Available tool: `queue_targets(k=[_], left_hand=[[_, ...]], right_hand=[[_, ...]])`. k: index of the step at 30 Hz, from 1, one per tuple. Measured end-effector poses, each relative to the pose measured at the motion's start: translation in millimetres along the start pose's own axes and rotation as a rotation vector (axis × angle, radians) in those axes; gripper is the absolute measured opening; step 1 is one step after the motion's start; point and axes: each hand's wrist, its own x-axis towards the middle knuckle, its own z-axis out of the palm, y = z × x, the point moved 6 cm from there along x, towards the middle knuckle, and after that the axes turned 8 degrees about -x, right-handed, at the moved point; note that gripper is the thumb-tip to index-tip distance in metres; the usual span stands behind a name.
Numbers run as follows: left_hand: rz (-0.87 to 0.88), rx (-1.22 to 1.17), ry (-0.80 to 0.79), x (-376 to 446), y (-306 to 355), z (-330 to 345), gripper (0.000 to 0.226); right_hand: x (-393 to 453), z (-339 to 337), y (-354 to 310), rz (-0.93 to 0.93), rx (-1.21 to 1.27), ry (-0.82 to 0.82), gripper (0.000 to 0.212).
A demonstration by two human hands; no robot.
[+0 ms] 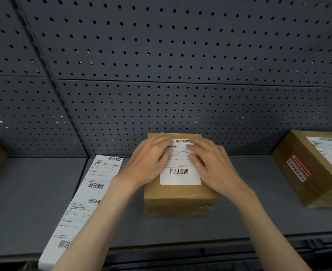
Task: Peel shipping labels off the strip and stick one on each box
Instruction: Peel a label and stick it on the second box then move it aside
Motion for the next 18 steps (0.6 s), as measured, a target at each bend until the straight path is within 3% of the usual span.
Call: queue_targets(k=[6,12,18], left_hand=[[0.003,0.049,-0.159,9.6,1.7,16.0,0.051],[-0.052,0.136,-0.156,-4.0,-23.4,2.6,0.05],[-0.037,0.068,-0.13,-7.9,-8.1,1.0,0.054]], right_hand=[[25.7,22.1,-12.3,-0.116,0.001,-0.2,0.046],[18.0,11.0,16.7,0.001,-0.126,-0.164,0.046],[11.6,6.8,-0.3,-0.053,-0.089,-0.143,0.047]])
